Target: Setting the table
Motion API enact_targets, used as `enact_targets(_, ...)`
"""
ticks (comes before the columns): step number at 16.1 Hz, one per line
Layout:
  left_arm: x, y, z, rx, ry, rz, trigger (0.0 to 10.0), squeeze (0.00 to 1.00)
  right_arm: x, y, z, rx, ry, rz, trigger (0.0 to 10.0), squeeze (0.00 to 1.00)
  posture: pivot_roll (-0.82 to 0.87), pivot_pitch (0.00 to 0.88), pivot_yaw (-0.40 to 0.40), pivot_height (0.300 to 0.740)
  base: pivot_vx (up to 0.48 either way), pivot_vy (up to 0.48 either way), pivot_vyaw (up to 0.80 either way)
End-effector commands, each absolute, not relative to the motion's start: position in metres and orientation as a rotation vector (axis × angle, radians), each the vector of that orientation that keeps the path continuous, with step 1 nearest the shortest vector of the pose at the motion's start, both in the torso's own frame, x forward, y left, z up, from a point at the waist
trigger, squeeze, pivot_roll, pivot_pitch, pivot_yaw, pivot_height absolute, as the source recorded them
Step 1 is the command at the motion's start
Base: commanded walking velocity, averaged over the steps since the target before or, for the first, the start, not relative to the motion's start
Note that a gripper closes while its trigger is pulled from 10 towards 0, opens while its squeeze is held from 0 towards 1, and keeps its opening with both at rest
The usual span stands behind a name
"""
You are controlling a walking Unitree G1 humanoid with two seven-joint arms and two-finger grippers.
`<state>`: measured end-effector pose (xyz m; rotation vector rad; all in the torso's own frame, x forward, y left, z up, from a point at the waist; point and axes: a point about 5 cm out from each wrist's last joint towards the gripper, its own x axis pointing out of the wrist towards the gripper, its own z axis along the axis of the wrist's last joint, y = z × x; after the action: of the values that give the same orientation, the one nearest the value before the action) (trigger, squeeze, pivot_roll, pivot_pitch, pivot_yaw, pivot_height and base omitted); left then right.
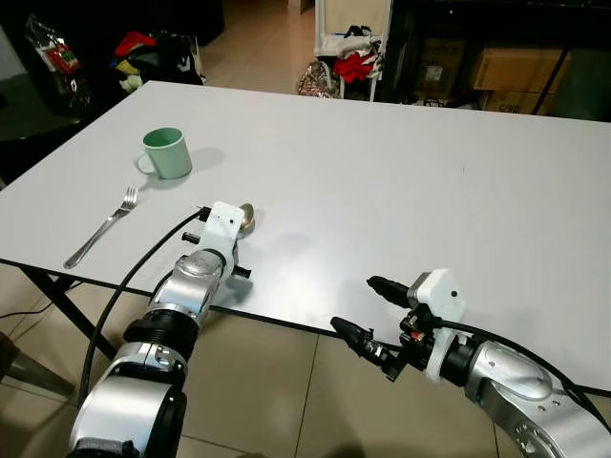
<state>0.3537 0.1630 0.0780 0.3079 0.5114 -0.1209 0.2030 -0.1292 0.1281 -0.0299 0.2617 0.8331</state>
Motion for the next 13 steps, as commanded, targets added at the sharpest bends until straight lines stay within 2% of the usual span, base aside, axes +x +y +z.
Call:
enact_targets(1, 0.3481, 0.1576, 0.0707, 0.306, 0.556, -0.138, 10.0, 0.15, 0.1996, -0.1282, 0.1316, -0.034, 0.259, 0.842, 10.0, 0.0, -0.04, 0.0, 0.074, 0.74, 0.0, 0.0, 0.0)
enact_targets(3, 0.3487, 0.1555, 0.0724, 0.299, 0.554, -0.137, 10.0, 0.07, 0.1999, -0.1276, 0.1309, -0.032, 0.261, 0.843, 10.0, 0.0, -0.03, 0.0, 0.072, 0.74, 0.0, 0.0, 0.0)
enact_targets(5, 0.3488, 0.1551, 0.0717, 0.284, 0.563, -0.13, 10.0, 0.06, 0.2006, -0.1273, 0.1309, -0.034, 0.26, 0.849, 10.0, 0.0, -0.03, 0.0, 0.072, 0.74, 0.0, 0.0, 0.0)
enact_targets(6, 0.3481, 0.1561, 0.0706, 0.258, 0.579, -0.128, 10.0, 0.75, 0.2012, -0.1268, 0.131, -0.036, 0.261, 0.854, 10.0, 0.0, -0.03, 0.0, 0.067, 0.74, 0.0, 0.0, 0.0)
enact_targets(7, 0.3475, 0.1574, 0.07, 0.246, 0.59, -0.128, 10.0, 1.0, 0.2014, -0.1266, 0.1309, -0.037, 0.264, 0.856, 10.0, 0.0, -0.03, 0.0, 0.065, 0.74, 0.0, 0.0, 0.0)
enact_targets(13, 0.3505, 0.1569, 0.0743, 0.218, 0.564, -0.14, 10.0, 1.0, 0.2018, -0.1281, 0.1309, -0.036, 0.263, 0.849, 10.0, 0.0, -0.03, 0.0, 0.059, 0.74, 0.0, 0.0, 0.0)
